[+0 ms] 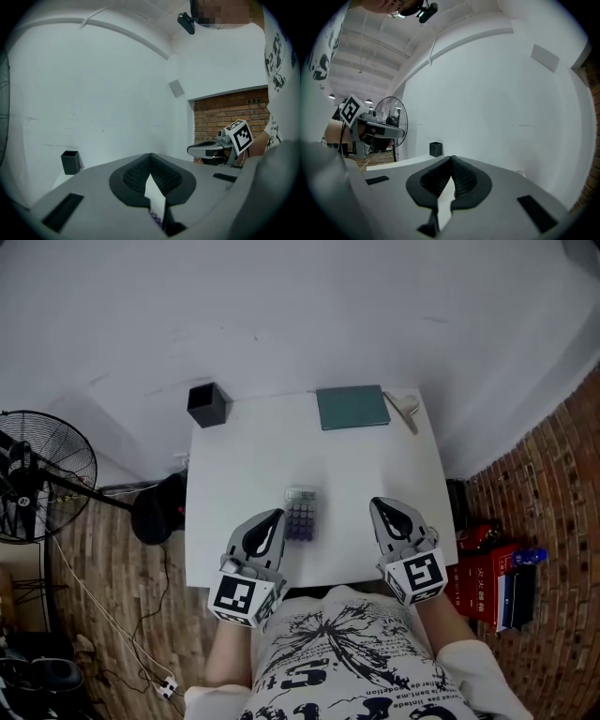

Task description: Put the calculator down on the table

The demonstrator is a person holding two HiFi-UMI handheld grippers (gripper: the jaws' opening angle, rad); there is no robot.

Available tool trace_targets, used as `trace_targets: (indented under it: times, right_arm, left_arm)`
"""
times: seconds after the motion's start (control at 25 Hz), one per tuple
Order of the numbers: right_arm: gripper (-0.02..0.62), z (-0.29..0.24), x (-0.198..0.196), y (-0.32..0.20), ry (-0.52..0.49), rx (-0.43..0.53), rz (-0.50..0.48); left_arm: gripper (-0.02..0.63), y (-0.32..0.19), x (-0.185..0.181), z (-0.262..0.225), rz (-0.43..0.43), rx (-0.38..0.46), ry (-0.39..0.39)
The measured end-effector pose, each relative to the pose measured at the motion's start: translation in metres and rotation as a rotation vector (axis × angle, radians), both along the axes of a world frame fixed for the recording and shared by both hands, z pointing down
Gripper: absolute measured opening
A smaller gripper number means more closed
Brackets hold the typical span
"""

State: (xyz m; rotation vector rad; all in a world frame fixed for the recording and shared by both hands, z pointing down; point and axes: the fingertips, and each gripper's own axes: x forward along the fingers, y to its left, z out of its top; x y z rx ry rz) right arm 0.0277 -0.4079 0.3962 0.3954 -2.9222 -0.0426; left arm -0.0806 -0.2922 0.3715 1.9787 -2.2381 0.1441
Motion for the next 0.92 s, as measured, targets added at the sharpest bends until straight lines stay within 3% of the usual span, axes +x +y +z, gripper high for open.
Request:
trace_targets:
  times: [0.64,0.92]
  right_arm:
    - [0.012,0.012,0.011,0.005,-0.005,-0.036,-0.014]
    - [0.012,0.013,0.005,0.004,-0.009,-0.036,0.028]
  left_arm:
    - [0.014,0.011,0.015,0.004,-0.025,-0.015,0.006]
    - [0.014,0.020,0.000,0.007,-0.060,0.000,0.008]
